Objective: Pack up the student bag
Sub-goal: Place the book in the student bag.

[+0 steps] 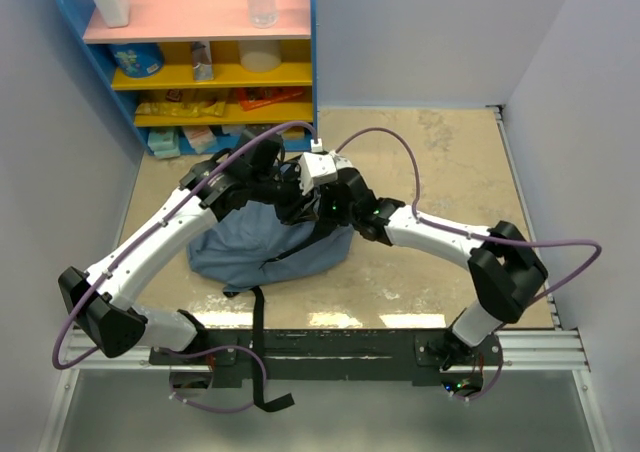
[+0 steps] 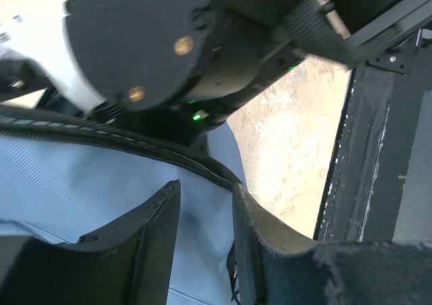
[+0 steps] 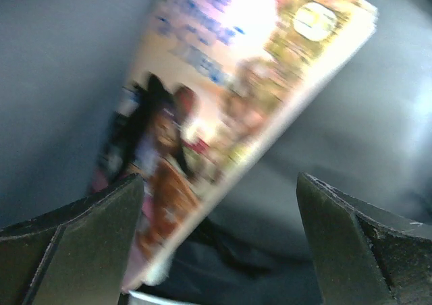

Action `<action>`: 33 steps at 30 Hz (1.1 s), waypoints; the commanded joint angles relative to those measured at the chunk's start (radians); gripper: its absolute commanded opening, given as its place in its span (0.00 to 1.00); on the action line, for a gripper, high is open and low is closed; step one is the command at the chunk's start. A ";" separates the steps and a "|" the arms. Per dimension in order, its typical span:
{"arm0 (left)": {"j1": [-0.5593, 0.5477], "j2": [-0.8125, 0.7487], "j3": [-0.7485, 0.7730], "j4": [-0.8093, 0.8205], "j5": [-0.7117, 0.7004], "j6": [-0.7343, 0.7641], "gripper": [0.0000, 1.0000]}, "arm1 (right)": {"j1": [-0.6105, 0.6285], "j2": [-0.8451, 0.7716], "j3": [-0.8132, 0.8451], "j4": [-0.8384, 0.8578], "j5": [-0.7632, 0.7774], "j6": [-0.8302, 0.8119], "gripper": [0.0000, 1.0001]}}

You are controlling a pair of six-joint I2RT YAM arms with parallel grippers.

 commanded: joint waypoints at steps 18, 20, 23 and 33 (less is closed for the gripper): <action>0.030 -0.046 -0.015 0.040 0.042 -0.015 0.40 | -0.055 -0.284 -0.103 -0.109 0.210 -0.117 0.62; 0.035 -0.052 -0.015 0.040 0.035 -0.014 0.40 | -0.081 -0.316 -0.113 -0.127 0.222 -0.127 0.61; 0.040 -0.055 -0.018 0.040 0.035 -0.009 0.40 | -0.136 -0.310 -0.121 -0.137 0.207 -0.114 0.36; 0.049 -0.067 -0.012 0.031 0.036 -0.014 0.40 | -0.150 -0.115 -0.069 -0.072 0.172 -0.102 0.00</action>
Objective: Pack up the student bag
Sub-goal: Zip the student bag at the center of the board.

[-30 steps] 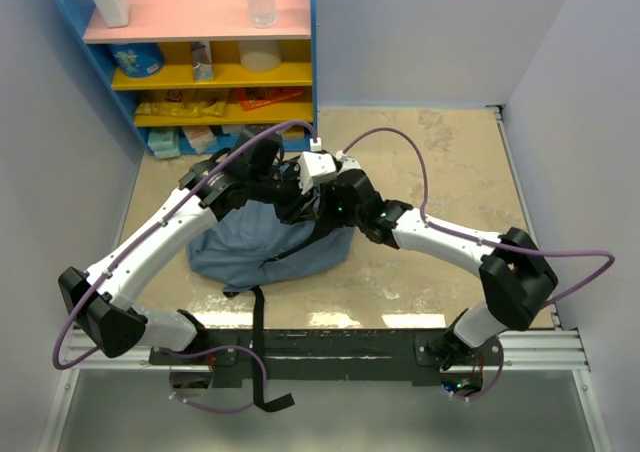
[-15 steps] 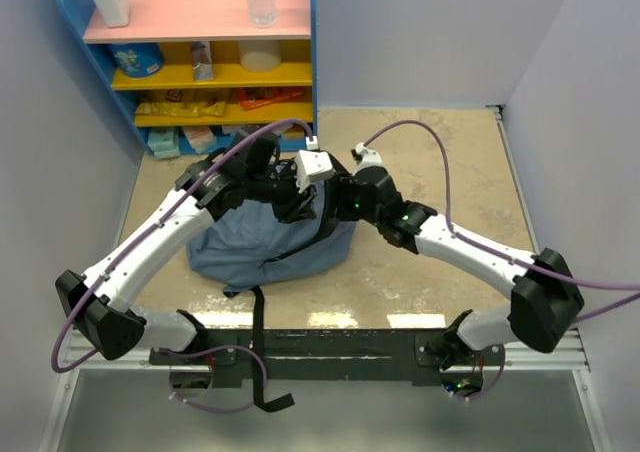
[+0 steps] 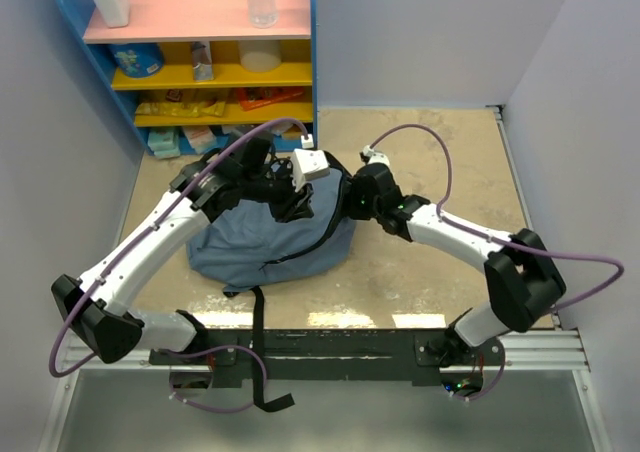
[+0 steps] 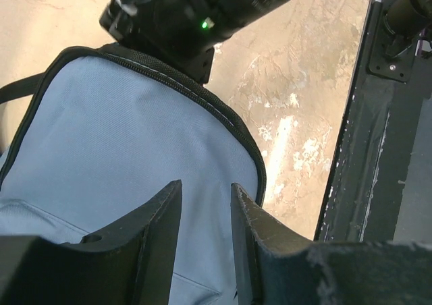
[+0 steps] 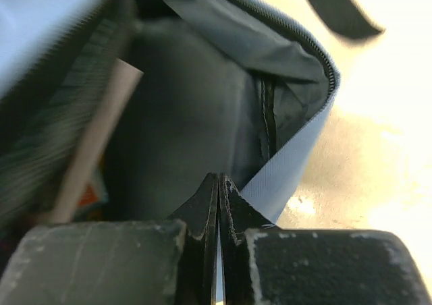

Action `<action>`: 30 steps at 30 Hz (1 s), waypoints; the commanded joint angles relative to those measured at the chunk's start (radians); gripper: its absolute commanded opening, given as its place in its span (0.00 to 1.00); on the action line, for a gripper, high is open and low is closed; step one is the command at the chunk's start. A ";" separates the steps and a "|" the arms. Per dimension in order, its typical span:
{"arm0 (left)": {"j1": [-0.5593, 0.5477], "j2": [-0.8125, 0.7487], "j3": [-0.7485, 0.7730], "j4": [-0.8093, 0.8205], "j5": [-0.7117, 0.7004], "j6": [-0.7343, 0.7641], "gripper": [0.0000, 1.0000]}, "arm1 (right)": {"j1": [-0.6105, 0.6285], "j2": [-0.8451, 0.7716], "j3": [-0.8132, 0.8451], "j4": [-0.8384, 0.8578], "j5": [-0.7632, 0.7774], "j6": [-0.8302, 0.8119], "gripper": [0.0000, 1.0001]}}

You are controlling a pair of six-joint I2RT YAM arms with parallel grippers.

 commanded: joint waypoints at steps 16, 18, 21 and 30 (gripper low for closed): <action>0.097 -0.023 -0.065 0.011 0.041 0.005 0.39 | 0.149 0.264 0.192 0.240 -0.122 0.108 0.00; 0.126 -0.025 -0.089 0.015 0.047 0.008 0.40 | 0.143 0.222 0.162 0.227 -0.090 0.085 0.00; 0.158 -0.031 -0.111 0.019 0.072 0.037 0.41 | 0.100 0.136 0.109 0.128 -0.011 0.063 0.16; 0.224 -0.063 -0.132 -0.047 0.124 0.187 0.43 | -0.002 -0.328 -0.120 -0.124 0.172 0.091 0.52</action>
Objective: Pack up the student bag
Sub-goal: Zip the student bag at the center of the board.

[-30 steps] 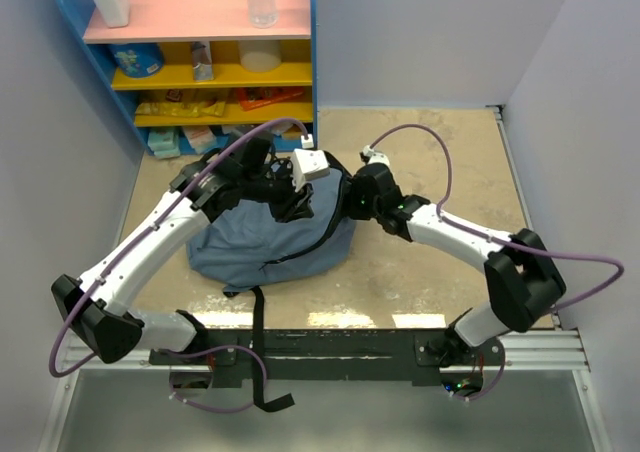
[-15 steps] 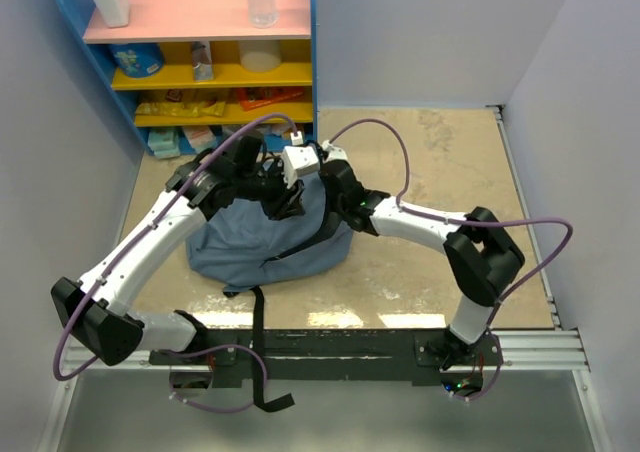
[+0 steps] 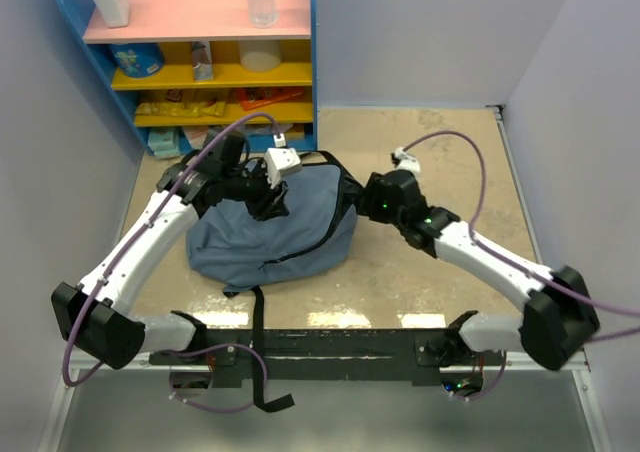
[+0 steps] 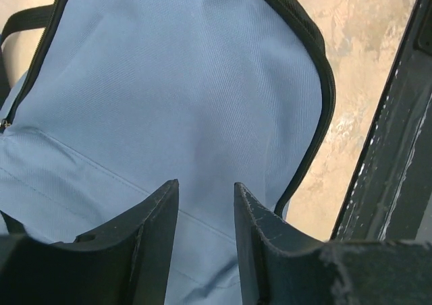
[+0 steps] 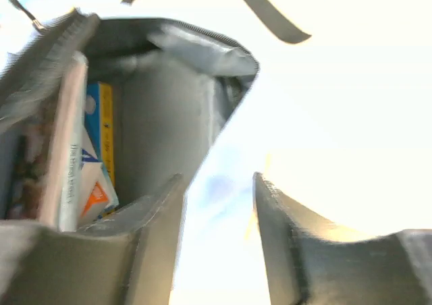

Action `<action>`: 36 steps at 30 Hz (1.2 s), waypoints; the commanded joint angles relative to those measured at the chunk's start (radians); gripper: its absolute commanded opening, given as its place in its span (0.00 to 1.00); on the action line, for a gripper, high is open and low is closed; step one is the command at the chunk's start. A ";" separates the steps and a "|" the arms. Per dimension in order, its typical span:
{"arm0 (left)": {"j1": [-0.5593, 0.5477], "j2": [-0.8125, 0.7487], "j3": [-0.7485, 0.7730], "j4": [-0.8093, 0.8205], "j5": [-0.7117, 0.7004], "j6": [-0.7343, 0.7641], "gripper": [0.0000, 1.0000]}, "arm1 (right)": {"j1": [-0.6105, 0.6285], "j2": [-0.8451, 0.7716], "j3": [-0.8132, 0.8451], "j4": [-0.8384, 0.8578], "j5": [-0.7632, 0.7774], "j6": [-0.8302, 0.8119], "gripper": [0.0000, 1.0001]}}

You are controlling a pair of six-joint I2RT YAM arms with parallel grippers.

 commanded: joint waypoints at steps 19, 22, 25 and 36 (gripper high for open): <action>0.438 -0.033 -0.197 -0.367 0.145 0.720 0.48 | 0.421 -0.185 0.069 -0.114 -0.126 0.265 0.70; 0.438 -0.038 -0.211 -0.384 0.177 0.746 0.48 | 0.438 -0.080 0.149 -0.124 -0.122 0.289 0.70; 0.438 -0.036 -0.223 -0.386 0.191 0.750 0.48 | 0.454 0.008 0.189 -0.069 -0.164 0.319 0.69; 0.440 -0.107 -0.285 -0.295 0.202 0.692 0.48 | 0.579 0.223 0.241 0.022 -0.123 0.483 0.66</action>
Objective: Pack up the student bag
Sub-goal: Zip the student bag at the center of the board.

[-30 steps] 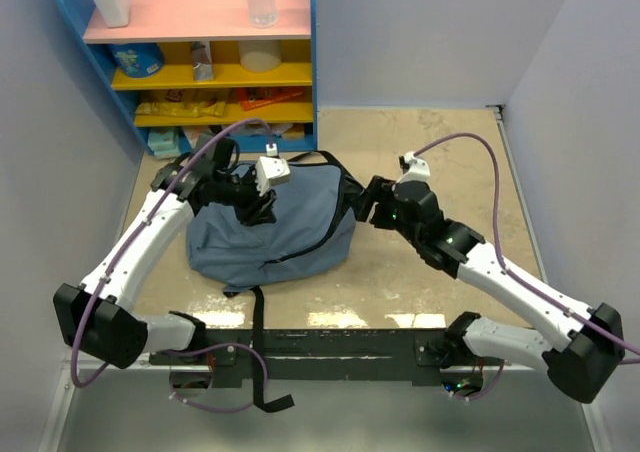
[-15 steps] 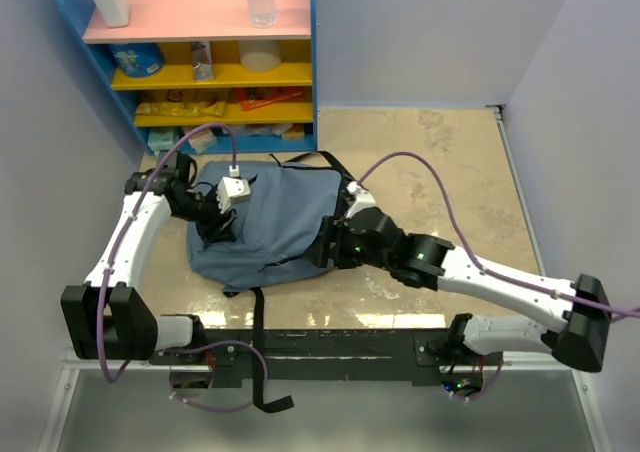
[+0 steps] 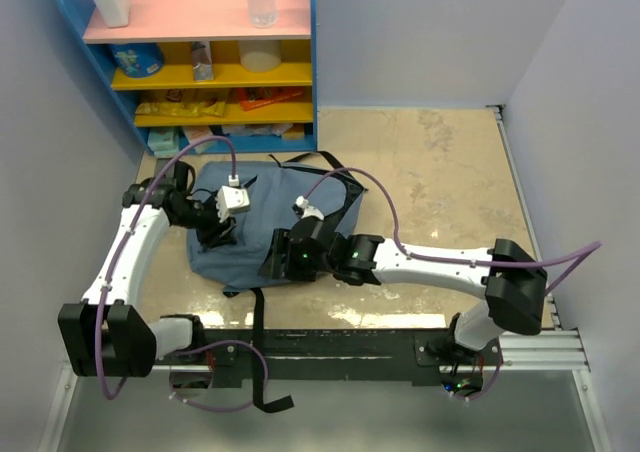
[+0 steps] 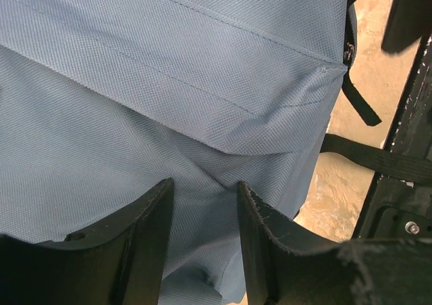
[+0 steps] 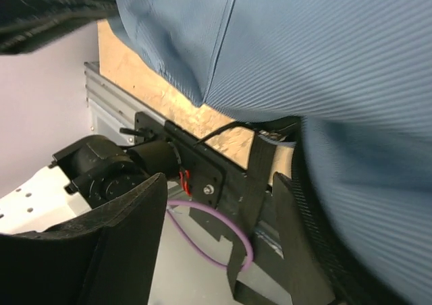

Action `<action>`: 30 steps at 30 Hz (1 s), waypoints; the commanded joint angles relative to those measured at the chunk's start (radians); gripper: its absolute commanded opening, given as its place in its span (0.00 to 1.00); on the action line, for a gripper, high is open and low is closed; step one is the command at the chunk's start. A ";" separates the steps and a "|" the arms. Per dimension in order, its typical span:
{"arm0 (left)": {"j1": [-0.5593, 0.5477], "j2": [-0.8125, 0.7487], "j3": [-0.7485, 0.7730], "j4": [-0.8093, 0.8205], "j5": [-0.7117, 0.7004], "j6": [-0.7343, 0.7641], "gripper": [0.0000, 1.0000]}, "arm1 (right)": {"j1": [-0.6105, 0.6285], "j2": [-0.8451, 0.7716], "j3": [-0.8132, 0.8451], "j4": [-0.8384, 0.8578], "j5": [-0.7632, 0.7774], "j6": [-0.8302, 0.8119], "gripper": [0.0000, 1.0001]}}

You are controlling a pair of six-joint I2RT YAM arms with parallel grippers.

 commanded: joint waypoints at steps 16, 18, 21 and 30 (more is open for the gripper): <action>0.001 -0.083 -0.047 -0.016 0.079 0.018 0.47 | 0.086 0.029 0.029 0.048 0.294 0.322 0.61; -0.001 -0.084 -0.046 -0.022 0.085 0.022 0.47 | 0.086 0.030 0.013 0.040 0.305 0.354 0.59; 0.001 -0.086 -0.044 -0.028 0.094 0.030 0.47 | 0.086 0.018 -0.023 0.052 0.325 0.391 0.49; 0.001 -0.093 -0.046 -0.040 0.113 0.042 0.48 | 0.086 0.053 -0.007 0.063 0.323 0.403 0.38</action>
